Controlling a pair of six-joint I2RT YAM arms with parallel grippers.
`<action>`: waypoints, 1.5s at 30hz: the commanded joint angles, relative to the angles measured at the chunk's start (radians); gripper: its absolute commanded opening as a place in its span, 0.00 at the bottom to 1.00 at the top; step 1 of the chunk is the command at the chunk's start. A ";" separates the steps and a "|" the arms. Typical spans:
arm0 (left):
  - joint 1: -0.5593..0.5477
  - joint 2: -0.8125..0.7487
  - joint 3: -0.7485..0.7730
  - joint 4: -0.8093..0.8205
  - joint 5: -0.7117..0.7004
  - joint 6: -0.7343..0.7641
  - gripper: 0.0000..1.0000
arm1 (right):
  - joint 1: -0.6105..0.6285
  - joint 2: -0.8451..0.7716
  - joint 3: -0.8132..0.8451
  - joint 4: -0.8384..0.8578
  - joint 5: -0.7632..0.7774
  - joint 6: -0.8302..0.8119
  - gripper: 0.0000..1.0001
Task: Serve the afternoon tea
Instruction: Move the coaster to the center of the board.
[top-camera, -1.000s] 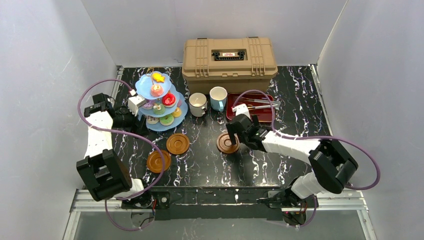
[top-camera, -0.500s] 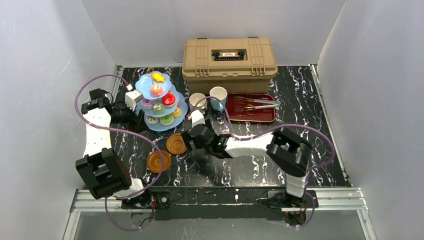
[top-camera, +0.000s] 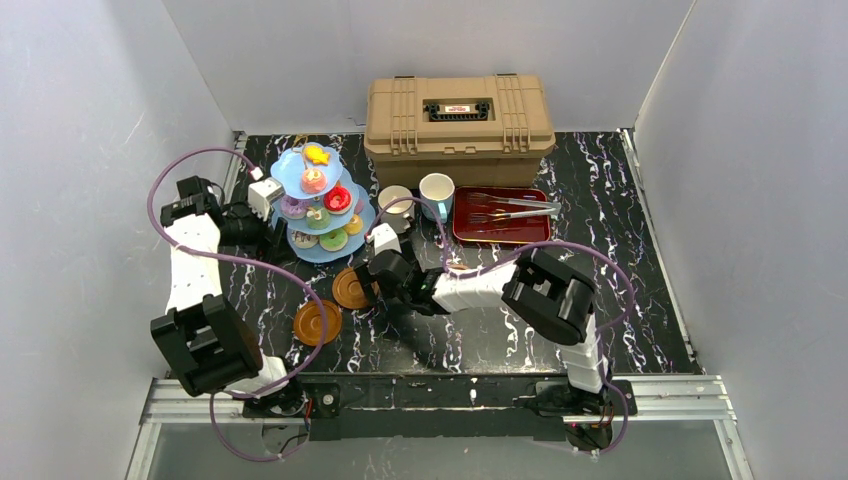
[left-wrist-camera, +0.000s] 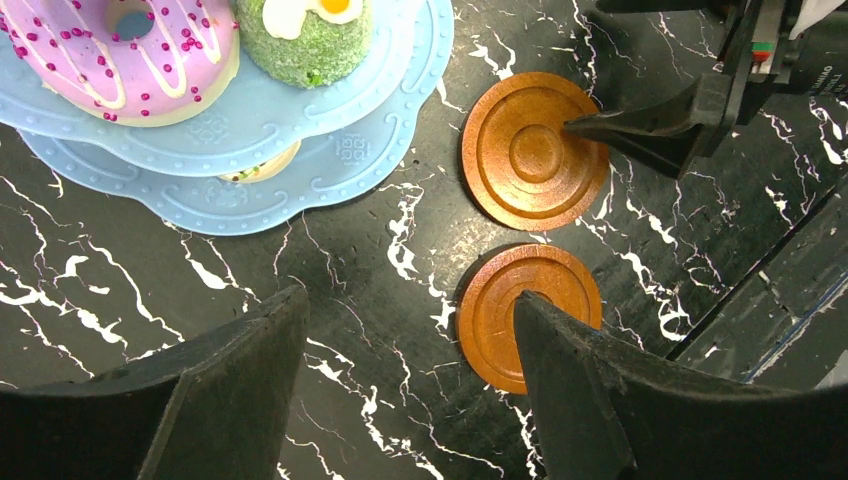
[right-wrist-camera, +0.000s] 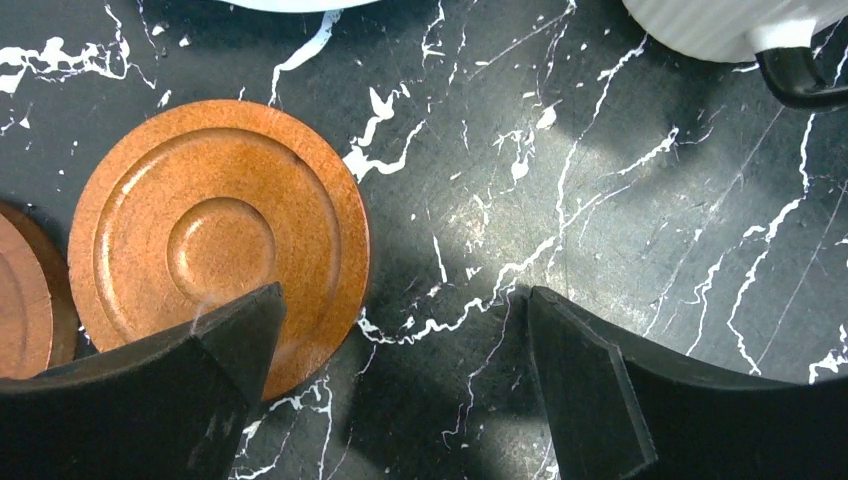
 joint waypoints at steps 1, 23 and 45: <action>0.007 -0.002 0.036 -0.032 0.041 -0.021 0.73 | 0.000 0.041 0.039 -0.059 0.043 0.002 1.00; 0.005 -0.040 0.006 0.053 0.079 -0.157 0.98 | -0.050 -0.223 -0.268 -0.166 0.119 0.030 1.00; 0.006 -0.038 0.020 0.053 0.087 -0.159 0.98 | -0.081 -0.568 -0.415 -0.321 -0.078 0.221 0.92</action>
